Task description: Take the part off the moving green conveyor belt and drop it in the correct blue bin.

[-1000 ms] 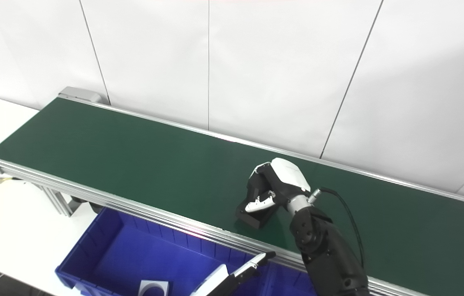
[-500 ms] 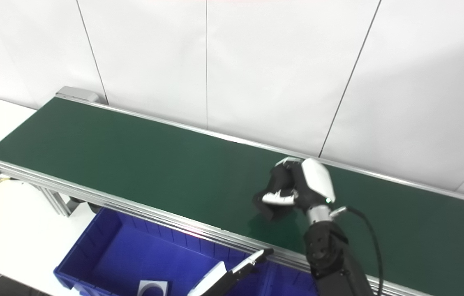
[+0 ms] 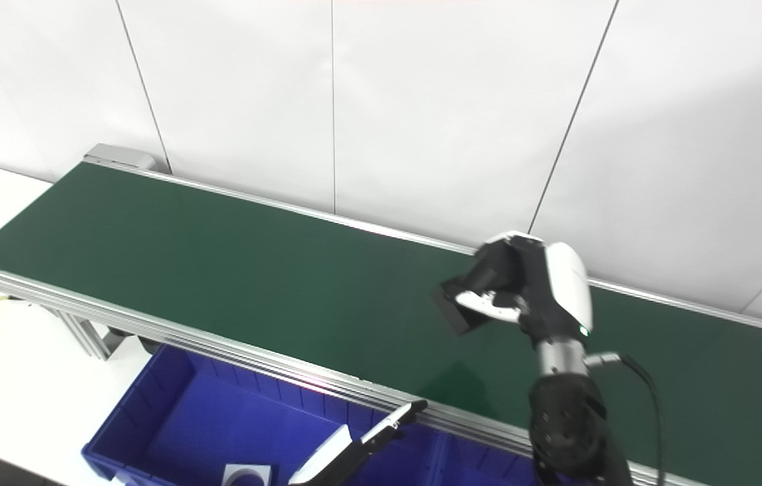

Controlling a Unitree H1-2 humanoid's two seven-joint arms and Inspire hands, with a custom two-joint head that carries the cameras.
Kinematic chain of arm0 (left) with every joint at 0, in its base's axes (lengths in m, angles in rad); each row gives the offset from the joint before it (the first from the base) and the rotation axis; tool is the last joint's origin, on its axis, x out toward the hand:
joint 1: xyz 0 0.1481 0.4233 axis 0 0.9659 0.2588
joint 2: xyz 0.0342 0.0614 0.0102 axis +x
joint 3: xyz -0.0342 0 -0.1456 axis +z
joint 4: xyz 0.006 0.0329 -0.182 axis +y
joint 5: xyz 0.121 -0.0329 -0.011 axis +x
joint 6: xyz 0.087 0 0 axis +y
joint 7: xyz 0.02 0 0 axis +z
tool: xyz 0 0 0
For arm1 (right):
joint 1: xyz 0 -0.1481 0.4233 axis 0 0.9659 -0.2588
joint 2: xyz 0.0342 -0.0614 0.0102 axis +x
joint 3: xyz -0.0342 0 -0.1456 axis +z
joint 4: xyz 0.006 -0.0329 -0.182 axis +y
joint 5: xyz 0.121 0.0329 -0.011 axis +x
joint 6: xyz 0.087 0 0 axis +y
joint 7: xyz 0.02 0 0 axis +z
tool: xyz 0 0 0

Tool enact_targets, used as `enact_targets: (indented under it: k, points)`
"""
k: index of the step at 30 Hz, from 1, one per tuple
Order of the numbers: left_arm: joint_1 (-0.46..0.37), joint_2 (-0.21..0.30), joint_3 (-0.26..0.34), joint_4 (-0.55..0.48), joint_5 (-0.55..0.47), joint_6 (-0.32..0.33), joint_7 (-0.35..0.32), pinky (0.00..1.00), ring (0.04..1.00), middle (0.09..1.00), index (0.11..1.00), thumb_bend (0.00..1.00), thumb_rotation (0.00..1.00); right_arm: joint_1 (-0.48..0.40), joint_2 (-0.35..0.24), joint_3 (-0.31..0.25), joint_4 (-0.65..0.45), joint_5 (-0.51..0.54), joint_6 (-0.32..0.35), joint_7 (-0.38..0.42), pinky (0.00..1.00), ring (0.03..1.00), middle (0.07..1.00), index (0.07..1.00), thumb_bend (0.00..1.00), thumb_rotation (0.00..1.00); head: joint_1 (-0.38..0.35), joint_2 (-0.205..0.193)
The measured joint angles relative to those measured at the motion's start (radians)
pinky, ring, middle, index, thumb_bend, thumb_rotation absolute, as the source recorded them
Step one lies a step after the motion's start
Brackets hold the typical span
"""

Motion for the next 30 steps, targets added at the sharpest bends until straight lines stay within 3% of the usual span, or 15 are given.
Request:
enact_targets:
  k: [6,13,15,17,24,30]
  points:
    - [-0.001,0.018,0.007,-0.015,-0.02,-0.001,-0.001,0.91,0.965,0.998,0.989,0.86,0.39,0.08,-0.022,-0.043,-0.126,0.018,0.035,0.029,0.3,0.441,0.547,0.432,0.49,0.0,-0.061,0.028]
    - [0.002,0.034,0.026,-0.044,-0.068,-0.003,-0.024,0.92,0.971,0.996,0.98,0.88,0.39,0.154,-0.031,-0.055,-0.219,0.023,0.041,0.053,0.29,0.443,0.539,0.431,0.49,0.0,-0.132,0.057]
    - [0.004,0.043,0.038,-0.05,-0.086,-0.002,-0.038,0.92,0.969,0.992,0.977,0.88,0.39,0.178,-0.032,-0.061,-0.237,0.024,0.047,0.064,0.3,0.455,0.537,0.432,0.49,0.0,-0.167,0.095]
    - [0.009,0.054,0.051,-0.069,-0.094,0.0,-0.044,0.92,0.967,0.99,0.976,0.88,0.39,0.208,-0.033,-0.07,-0.266,0.026,0.069,0.076,0.3,0.454,0.536,0.435,0.49,0.0,-0.179,0.104]
    - [0.011,0.057,0.069,-0.101,-0.12,0.004,-0.084,0.88,0.942,0.972,0.962,0.87,0.35,0.272,-0.044,-0.09,-0.307,0.025,0.105,0.101,0.3,0.455,0.527,0.473,0.49,0.0,-0.209,0.135]
    - [0.011,0.062,0.093,-0.134,-0.15,0.017,-0.121,0.86,0.942,0.977,0.96,0.86,0.31,0.341,-0.044,-0.106,-0.323,0.026,0.106,0.102,0.29,0.431,0.541,0.432,0.49,0.0,-0.249,0.17]
